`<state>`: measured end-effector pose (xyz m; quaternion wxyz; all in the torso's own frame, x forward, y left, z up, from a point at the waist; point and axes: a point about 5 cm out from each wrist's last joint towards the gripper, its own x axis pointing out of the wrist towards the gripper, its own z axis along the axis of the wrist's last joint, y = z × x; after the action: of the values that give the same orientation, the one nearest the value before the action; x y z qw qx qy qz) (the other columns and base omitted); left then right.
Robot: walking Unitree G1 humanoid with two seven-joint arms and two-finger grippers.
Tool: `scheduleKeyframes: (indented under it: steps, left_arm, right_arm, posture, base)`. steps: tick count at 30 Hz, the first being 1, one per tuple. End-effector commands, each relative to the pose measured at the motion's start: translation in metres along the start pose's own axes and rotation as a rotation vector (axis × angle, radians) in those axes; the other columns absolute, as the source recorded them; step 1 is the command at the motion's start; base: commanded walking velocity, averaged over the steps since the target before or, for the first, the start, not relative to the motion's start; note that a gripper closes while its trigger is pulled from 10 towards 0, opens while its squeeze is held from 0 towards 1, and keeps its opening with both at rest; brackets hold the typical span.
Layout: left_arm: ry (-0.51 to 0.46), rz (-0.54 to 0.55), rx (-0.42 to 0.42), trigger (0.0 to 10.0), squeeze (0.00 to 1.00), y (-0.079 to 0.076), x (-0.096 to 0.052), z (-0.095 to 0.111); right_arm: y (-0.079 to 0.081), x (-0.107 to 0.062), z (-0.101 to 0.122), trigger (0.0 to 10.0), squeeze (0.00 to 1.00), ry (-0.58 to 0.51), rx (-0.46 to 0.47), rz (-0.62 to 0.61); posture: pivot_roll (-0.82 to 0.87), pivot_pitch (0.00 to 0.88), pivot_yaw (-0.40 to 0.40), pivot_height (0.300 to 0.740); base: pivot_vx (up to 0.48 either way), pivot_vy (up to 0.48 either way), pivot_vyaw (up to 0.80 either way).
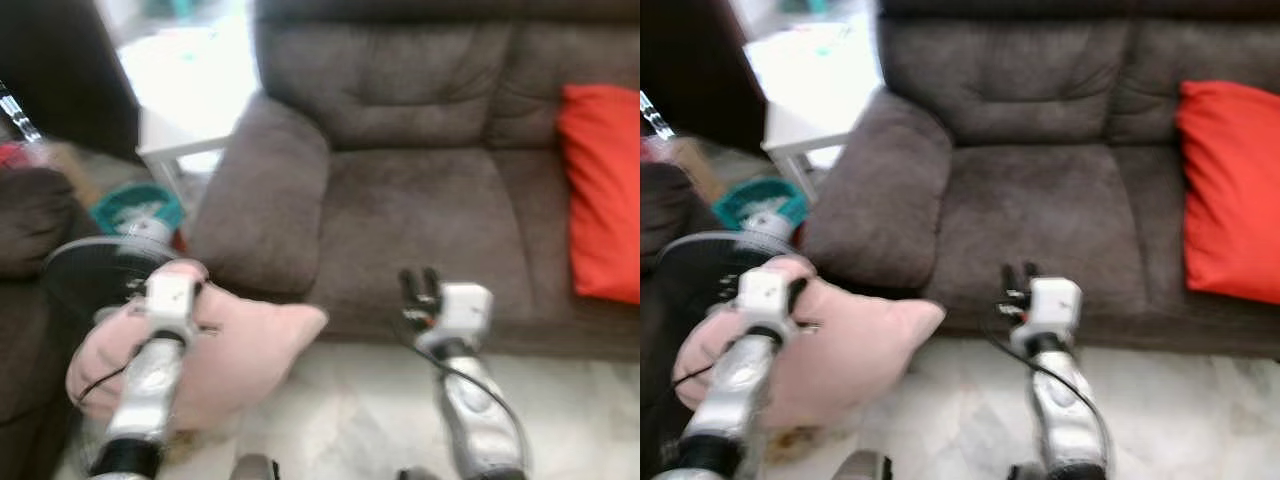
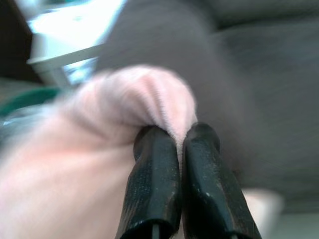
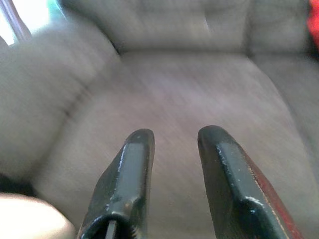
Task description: Move the pillow to the sofa from floor
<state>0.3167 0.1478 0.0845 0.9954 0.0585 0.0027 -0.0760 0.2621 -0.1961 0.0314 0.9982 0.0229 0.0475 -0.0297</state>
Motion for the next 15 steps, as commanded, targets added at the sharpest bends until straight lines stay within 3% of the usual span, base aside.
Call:
scheduleKeyframes:
  steps: [1, 10, 15]
  left_arm:
    - [-0.069, 0.076, 0.044, 10.0, 0.00, 0.0309, -0.0040, 0.0132]
    - [-0.096, 0.035, 0.045, 10.0, 0.00, 0.0247, -0.0037, 0.0188]
    - [-0.097, 0.025, 0.039, 10.0, 0.00, 0.0223, -0.0042, 0.0196]
  right_arm:
    - [0.0337, 0.0131, 0.0157, 10.0, 0.00, -0.067, 0.035, 0.093]
    - [0.0359, 0.0137, 0.0169, 10.0, 0.00, -0.083, 0.048, 0.099]
    - [0.0350, 0.0143, 0.0164, 10.0, 0.00, -0.082, 0.045, 0.093]
  posture:
    - [0.10, 0.053, 0.012, 0.717]
    - [0.10, 0.050, 0.016, 0.717]
    - [0.11, 0.047, 0.015, 0.740]
  base:
    - [0.000, 0.000, 0.00]
    - [0.000, 0.000, 0.00]
    - [0.000, 0.000, 0.00]
